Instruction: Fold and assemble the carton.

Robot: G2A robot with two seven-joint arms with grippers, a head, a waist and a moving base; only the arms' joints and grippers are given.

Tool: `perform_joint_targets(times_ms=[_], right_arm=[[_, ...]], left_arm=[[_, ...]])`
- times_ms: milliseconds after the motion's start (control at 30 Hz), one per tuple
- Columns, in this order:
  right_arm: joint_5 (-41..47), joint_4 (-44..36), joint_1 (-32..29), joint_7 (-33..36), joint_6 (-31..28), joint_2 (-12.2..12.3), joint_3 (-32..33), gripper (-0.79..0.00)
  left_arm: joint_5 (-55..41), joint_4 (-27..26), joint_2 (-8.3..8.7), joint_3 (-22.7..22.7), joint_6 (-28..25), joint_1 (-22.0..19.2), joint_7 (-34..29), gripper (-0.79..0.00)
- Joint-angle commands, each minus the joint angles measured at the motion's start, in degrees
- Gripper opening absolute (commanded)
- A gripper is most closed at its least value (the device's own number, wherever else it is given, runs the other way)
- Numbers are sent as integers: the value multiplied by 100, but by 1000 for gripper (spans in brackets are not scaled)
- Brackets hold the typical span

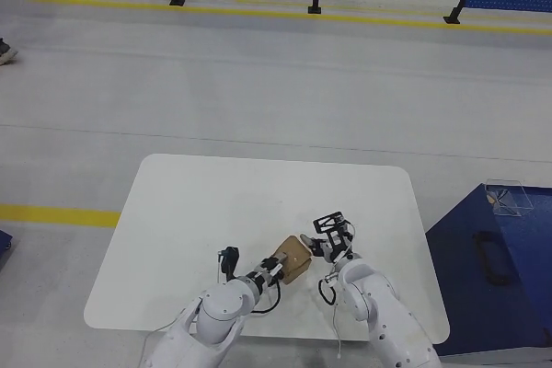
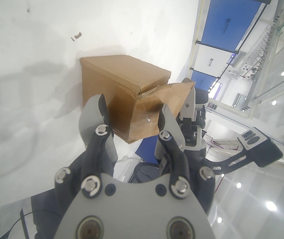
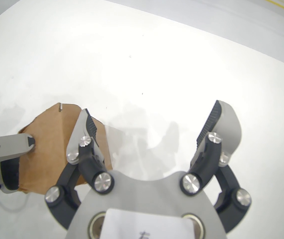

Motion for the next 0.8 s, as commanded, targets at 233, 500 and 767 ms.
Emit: perform_joint_targets(times_ms=[233, 500, 767], right_arm=[[-92, 12, -36, 58, -190, 2, -48, 0], [149, -71, -110, 21, -481, 15, 29, 0], [139, 60, -79, 76, -525, 22, 62, 0]], left_arm=[[12, 77, -31, -6, 30, -31, -20, -431], [28, 105, -55, -3, -19, -11, -29, -419], [96, 193, -95, 63, 44, -29, 41, -431]])
